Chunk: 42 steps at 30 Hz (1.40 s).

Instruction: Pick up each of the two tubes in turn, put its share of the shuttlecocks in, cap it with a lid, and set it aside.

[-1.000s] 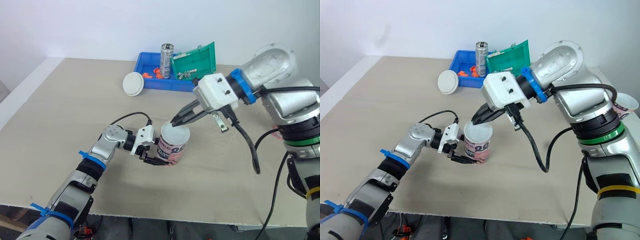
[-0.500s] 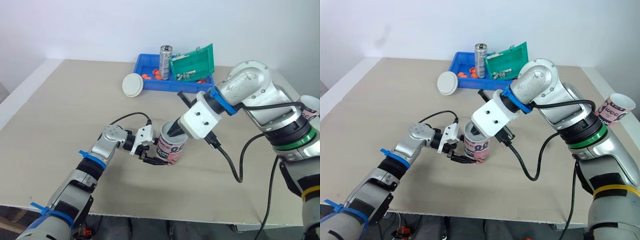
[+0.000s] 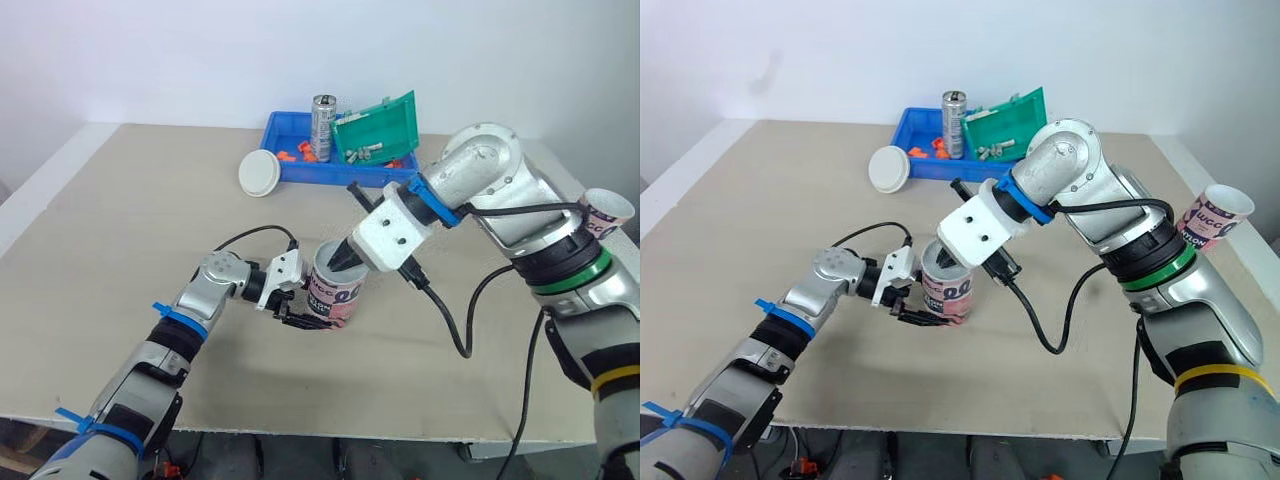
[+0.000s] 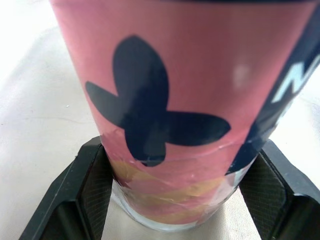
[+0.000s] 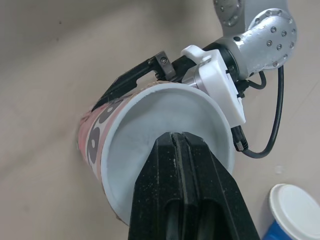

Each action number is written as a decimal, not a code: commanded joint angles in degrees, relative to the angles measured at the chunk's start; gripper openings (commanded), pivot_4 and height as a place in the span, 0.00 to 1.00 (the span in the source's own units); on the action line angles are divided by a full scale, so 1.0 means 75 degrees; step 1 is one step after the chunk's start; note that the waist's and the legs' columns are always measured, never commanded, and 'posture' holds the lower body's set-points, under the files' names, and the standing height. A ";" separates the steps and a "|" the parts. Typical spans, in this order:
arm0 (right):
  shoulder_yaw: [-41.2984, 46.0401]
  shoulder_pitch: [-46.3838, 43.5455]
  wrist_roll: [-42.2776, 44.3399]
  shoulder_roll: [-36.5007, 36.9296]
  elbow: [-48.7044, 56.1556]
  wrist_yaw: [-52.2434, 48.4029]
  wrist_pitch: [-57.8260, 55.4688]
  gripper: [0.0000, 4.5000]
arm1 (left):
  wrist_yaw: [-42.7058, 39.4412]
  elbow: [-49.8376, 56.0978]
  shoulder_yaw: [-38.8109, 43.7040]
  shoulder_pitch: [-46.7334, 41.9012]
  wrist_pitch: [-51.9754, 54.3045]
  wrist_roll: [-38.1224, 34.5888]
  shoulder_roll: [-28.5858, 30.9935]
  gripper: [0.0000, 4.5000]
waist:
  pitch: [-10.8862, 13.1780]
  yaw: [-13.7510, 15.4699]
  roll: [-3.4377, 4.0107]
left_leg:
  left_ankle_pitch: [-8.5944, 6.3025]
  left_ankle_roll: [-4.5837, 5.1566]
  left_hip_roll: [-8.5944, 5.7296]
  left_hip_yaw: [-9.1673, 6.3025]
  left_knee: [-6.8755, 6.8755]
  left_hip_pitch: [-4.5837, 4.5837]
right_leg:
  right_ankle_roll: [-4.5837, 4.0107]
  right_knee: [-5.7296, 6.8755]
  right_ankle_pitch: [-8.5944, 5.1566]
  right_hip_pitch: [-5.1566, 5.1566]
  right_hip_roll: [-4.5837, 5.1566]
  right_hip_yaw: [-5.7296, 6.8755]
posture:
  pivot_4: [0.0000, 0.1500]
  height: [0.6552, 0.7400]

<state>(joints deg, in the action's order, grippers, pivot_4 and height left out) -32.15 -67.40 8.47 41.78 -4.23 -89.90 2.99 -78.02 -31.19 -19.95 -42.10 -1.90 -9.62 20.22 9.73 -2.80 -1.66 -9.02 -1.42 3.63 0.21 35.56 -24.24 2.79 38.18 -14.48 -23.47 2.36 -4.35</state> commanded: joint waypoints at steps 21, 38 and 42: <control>0.5261 0.5173 0.3505 0.1199 0.3147 0.2864 -0.4961 0.97 | -0.0449 0.0429 0.0298 -0.0009 0.0610 -0.0216 0.0318 1.00 | 0.0063 0.0137 0.0044 | 0.0011 0.0014 0.0006 -0.0027 -0.0004 -0.0169 | 0.0076 -0.0003 0.0067 -0.0116 -0.0034 0.0027 | 1.00 0.60; 0.4125 0.6885 0.2319 0.0470 0.3542 0.4154 -0.4109 0.97 | -0.1000 0.1960 0.1713 0.0874 0.0619 -0.1102 0.1978 1.00 | 0.0077 0.0131 0.0025 | -0.0002 0.0009 0.0006 -0.0053 -0.0007 -0.0190 | 0.0108 -0.0004 0.0045 -0.0115 -0.0048 0.0031 | 1.00 0.60; 0.3690 0.6787 0.2101 -0.0075 0.3222 0.4251 -0.3809 0.97 | -0.0473 0.3907 0.2612 0.1579 0.2041 -0.2470 0.2206 1.00 | 0.0086 0.0176 0.0009 | -0.0002 0.0008 0.0004 -0.0064 0.0009 -0.0205 | 0.0108 -0.0003 0.0043 -0.0112 -0.0048 0.0033 | 1.00 0.60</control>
<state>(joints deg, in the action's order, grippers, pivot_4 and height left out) -4.12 -15.78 24.37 42.20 20.01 -58.34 -27.17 -83.22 -8.84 -3.74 -31.51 10.07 -23.73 35.41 10.37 -1.48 -1.59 -9.03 -1.36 3.67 -0.27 35.65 -25.78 3.60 38.15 -14.15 -24.30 1.99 -4.10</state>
